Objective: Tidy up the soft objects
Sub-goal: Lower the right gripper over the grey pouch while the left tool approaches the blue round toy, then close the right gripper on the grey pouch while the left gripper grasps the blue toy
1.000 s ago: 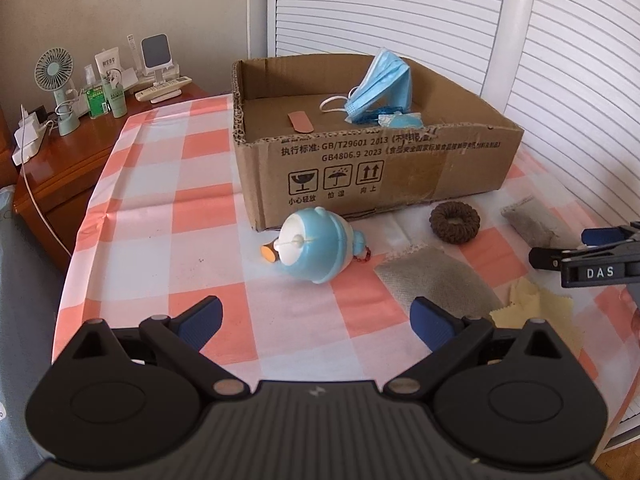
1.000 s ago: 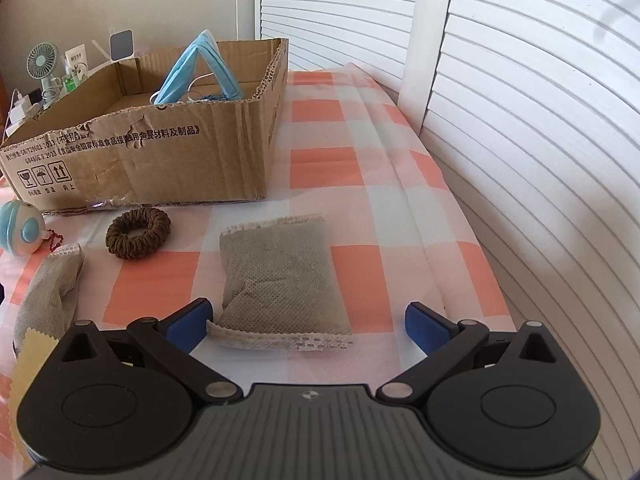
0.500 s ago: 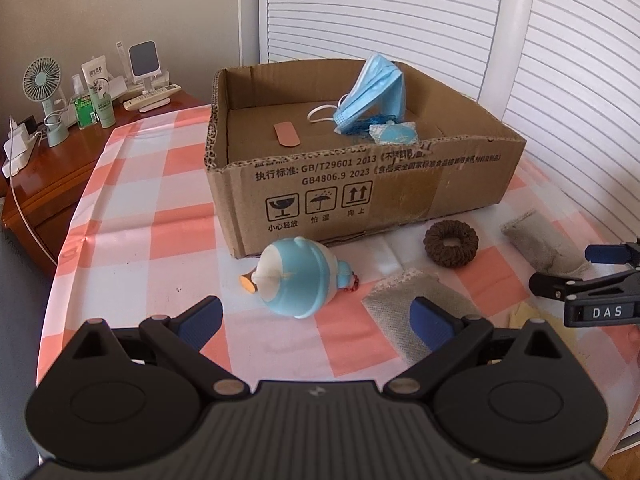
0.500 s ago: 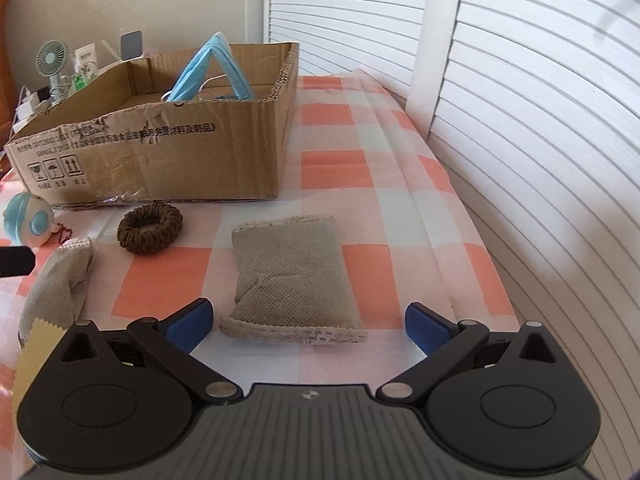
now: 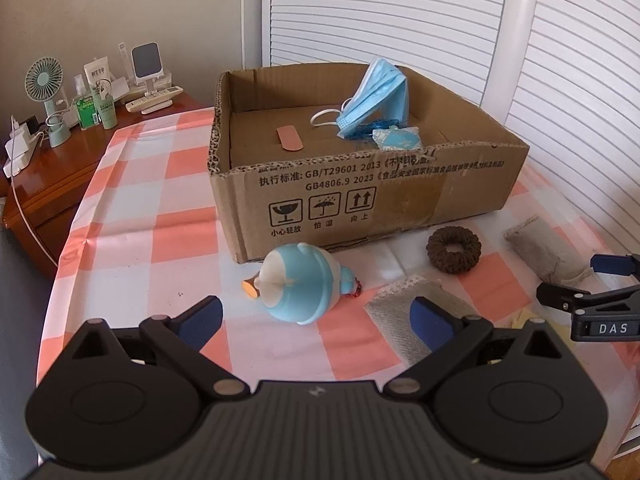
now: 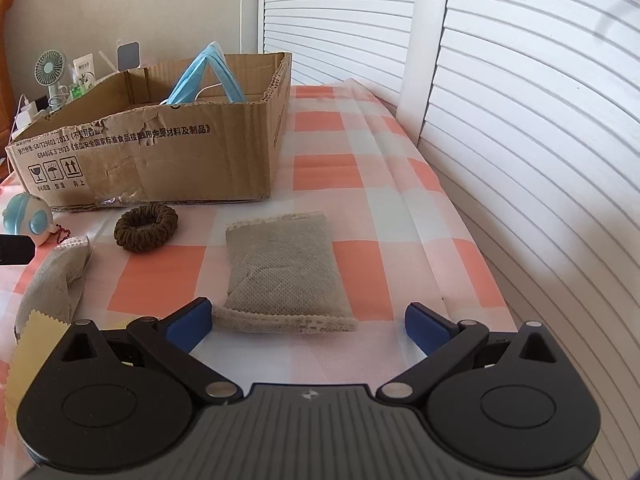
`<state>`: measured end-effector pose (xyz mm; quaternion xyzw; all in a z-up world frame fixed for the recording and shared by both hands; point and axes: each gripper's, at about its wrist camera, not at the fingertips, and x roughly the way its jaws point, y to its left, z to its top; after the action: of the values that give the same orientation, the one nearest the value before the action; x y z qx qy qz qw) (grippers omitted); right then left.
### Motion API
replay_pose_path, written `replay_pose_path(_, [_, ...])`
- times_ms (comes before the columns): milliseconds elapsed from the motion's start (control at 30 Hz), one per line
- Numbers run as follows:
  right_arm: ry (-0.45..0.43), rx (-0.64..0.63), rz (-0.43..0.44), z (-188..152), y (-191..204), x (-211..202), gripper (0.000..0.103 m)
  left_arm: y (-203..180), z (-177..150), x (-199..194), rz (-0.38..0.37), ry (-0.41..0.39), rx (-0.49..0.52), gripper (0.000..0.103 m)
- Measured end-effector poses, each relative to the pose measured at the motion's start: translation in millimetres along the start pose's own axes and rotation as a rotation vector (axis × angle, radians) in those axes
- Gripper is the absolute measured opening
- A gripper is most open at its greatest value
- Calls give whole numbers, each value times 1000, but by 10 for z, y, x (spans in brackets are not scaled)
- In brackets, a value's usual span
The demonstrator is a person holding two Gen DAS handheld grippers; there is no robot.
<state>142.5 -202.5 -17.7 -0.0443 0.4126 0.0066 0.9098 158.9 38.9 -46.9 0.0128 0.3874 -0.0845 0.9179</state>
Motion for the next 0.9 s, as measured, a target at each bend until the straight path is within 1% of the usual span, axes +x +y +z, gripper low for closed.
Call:
replay_pose_path(200, [-16,-11,-2,-12,3,-9,103,38,33,37,18,-22,4,88])
replay_pose_path(233, [-20,-13,1,-19,3,-15,103,39,36,48,23,-22,6,88])
replay_pose_path(300, [-35,-24,13,-30,8,-44,96,42,38,65,30,-24,7,88])
replay_pose_path(333, [-45,-38,18,-32,20,-68,88,43,41,72,29,-24,8,88])
replay_pose_path(367, [-49,-45,20,-29,27,-82,83,43,40,77,30,-25,8,88])
replay_pose_path(500, [-36,-42,26,1,18,-75,82,36,44,100,36,-28,14,88])
replay_pose_path(600, [-30,-47,36,20,20,-69,82,28,53,105,33,-36,14,86])
replay_pose_path(700, [-23,-39,61,41,8,-63,82,15,55,130,30,-32,20,78])
replay_pose_path(767, [-26,-38,74,60,0,-62,82,18,52,156,31,-24,15,76])
replay_pose_path(800, [-28,-39,80,73,-4,-61,82,22,51,164,32,-23,8,74])
replay_pose_path(833, [-31,-42,85,88,-10,-56,82,27,50,168,31,-25,4,71])
replay_pose_path(867, [-32,-46,88,108,-13,-44,82,29,51,173,27,-26,1,64])
replay_pose_path(900, [-31,-50,93,127,-17,-25,82,34,51,183,25,-22,-3,62])
